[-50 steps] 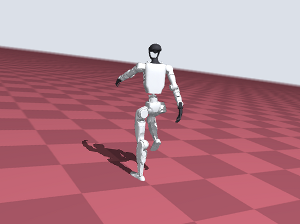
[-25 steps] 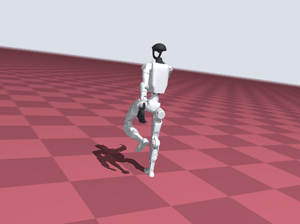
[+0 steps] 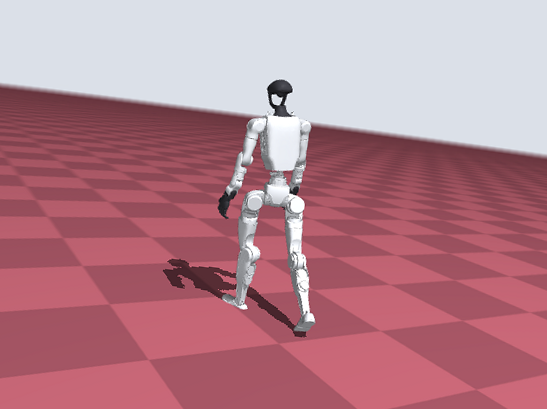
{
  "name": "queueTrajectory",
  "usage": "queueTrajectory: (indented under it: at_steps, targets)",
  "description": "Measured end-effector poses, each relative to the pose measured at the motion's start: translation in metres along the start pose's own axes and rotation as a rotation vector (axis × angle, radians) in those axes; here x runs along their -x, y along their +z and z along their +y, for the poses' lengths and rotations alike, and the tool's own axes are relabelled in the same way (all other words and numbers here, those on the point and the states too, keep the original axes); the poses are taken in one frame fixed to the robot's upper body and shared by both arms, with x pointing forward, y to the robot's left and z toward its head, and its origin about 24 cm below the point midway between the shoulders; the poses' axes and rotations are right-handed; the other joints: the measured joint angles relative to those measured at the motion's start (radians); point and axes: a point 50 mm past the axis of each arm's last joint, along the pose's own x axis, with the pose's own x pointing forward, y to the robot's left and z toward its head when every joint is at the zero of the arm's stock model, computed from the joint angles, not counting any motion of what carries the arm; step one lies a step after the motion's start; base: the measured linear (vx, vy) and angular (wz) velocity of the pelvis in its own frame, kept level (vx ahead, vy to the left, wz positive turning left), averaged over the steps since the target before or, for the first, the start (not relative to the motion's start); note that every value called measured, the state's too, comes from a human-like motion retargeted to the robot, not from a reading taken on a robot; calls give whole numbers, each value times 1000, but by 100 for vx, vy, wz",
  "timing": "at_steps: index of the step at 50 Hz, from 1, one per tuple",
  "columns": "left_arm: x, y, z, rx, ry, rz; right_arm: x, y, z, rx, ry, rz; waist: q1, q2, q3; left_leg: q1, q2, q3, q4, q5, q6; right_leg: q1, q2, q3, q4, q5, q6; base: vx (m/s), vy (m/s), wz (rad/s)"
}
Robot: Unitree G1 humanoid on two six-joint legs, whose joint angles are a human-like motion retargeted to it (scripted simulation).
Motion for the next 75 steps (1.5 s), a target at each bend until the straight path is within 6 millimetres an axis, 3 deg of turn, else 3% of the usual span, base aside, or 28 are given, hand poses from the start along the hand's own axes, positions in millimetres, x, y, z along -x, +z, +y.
queueTrajectory:
  at_steps: [3,6,10,12,15,18,20,22,27,30,33,36,40,44,47,50,53,55,57,58,60,61,63,66,68,71,73,75]
  targets:
    - [-17,82,-3,-259,-68,-83,41,-109,-25,22,28,376,-125,4,-58,-34,-10,-125,0,27,24,-419,-2,-143,757,-37,-73,67,28,149]
    - [-13,188,2,-442,45,-234,97,-185,-49,-39,-25,698,-195,-2,-46,-9,-41,-188,5,-11,27,-754,-5,-152,1309,-130,-132,65,19,105]
    - [28,313,-7,-398,119,-576,158,-236,-79,-95,-71,901,-285,48,-46,46,-36,-263,0,-43,36,-1114,82,-157,1703,-162,-138,65,15,84]
    - [56,358,-17,-356,105,-778,179,-247,-94,-147,-107,900,-366,98,-56,72,-5,-325,0,-60,44,-1203,38,-234,1747,-235,-163,68,9,152]
    - [94,403,-32,-367,88,-987,205,-259,-114,-247,-219,904,-474,133,-49,135,9,-414,0,-90,58,-1295,-55,-283,1733,-290,-184,70,3,161]
    - [117,425,-49,-458,79,-1071,221,-267,-116,-327,-283,932,-519,133,-60,192,12,-469,0,-115,57,-1346,-117,-282,1591,-320,-180,70,-9,113]
    - [123,429,-62,-491,37,-1101,218,-264,-119,-546,-416,853,-524,130,-73,223,17,-491,0,-129,55,-1352,-130,-273,1428,-324,-166,68,-15,68]
    - [120,425,-76,-494,-12,-1101,203,-259,-107,-398,-290,883,-507,133,-87,246,20,-499,1,-137,54,-1319,-137,-275,1194,-319,-157,66,-16,35]
    - [77,368,-98,-388,-159,-1003,131,-209,-97,-355,-280,672,-502,125,-89,301,26,-556,65,-161,46,-940,-125,-339,226,-258,-98,72,-21,63]
    - [38,310,-97,-347,-144,-823,85,-164,-83,-324,-258,585,-484,28,17,456,-35,-626,107,-154,65,-518,-146,-333,-387,-18,17,92,-38,61]
    - [-5,208,-86,-539,-205,-494,46,-114,-61,-276,-143,452,-293,-54,38,445,-108,-516,310,-88,84,-439,-187,-302,-401,79,89,80,-44,-132]
    - [-18,76,-56,-443,-276,-66,14,-46,-61,-156,-112,268,-186,-76,-46,-50,-112,-491,1121,-113,19,-509,-188,-262,-360,52,34,51,-28,-64]
    - [20,-61,9,-77,41,320,-8,89,-93,-68,-297,-125,-114,-104,-40,-544,-172,-460,1879,-188,-36,-499,-222,-234,-338,-10,-9,57,-6,-4]
    - [89,-151,64,66,152,558,9,205,-109,-180,-325,-478,-8,-194,-55,-825,-59,-298,2178,-413,134,-495,-255,-190,-377,-22,-23,53,-9,-41]
    - [135,-187,92,112,276,628,39,267,-133,-300,-426,-695,85,-185,-32,-938,50,-265,2236,-473,150,-424,-219,-182,-408,-45,-33,58,-5,-64]
    - [168,-211,99,139,260,707,63,304,-146,-315,-448,-816,122,-182,-38,-988,128,-218,2125,-509,227,-376,-198,-194,-424,-60,-34,54,0,-4]
    - [176,-218,96,167,234,740,73,318,-148,-337,-448,-875,127,-172,-60,-941,199,-126,1868,-509,282,-344,-165,-218,-412,-88,-23,57,2,14]
    - [169,-213,95,185,318,670,75,318,-145,-397,-488,-924,186,-94,-16,-748,317,-34,1681,-545,217,-263,-95,-193,-345,-146,0,65,6,-45]
    - [154,-209,77,200,184,714,59,303,-130,-357,-379,-855,133,-159,-63,-661,169,102,1232,-471,263,-300,-138,-239,-349,-136,1,54,14,75]
    - [143,-202,74,216,223,668,53,293,-124,-371,-374,-839,146,-129,-38,-537,174,179,1067,-463,223,-256,-114,-240,-320,-159,12,66,18,12]
    - [115,-182,61,182,231,615,37,269,-109,-390,-289,-778,168,-118,-11,-252,-46,358,358,-306,170,-207,-117,-233,-310,-162,43,70,28,-12]
    - [99,-167,55,237,263,525,29,250,-105,-380,-291,-734,157,-73,-3,-157,-79,418,175,-231,165,-163,-75,-241,-294,-175,40,71,32,46]
    - [70,-138,36,340,219,421,10,198,-97,-255,-267,-559,118,1,-14,-62,-83,485,10,-141,97,-171,-12,-272,-132,-225,22,71,32,132]
    - [32,-87,-1,169,-22,314,-5,82,-91,-151,-140,-224,-63,104,-6,38,-58,338,8,-117,-30,-134,43,-394,75,-81,10,67,33,326]
    - [6,-31,-23,-79,-164,183,6,-3,-89,-50,-81,30,-166,121,-103,-59,-72,173,6,-104,-43,-461,-24,-446,598,-47,18,39,23,345]
    - [-17,106,-40,-269,-125,-227,48,-115,-73,2,-39,412,-217,140,-56,-1,-77,-8,8,-113,-45,-721,-52,-360,1158,-97,-39,48,4,293]
    - [-1,201,-58,-347,-119,-530,82,-168,-55,-7,-1,610,-240,158,-29,38,-85,-117,0,-116,-12,-896,-28,-273,1461,-136,-68,47,3,266]
    - [37,276,-75,-459,-108,-855,115,-205,-30,-78,65,714,-308,187,-37,52,-60,-255,0,-112,3,-996,-6,-277,1638,-218,-64,50,-5,334]
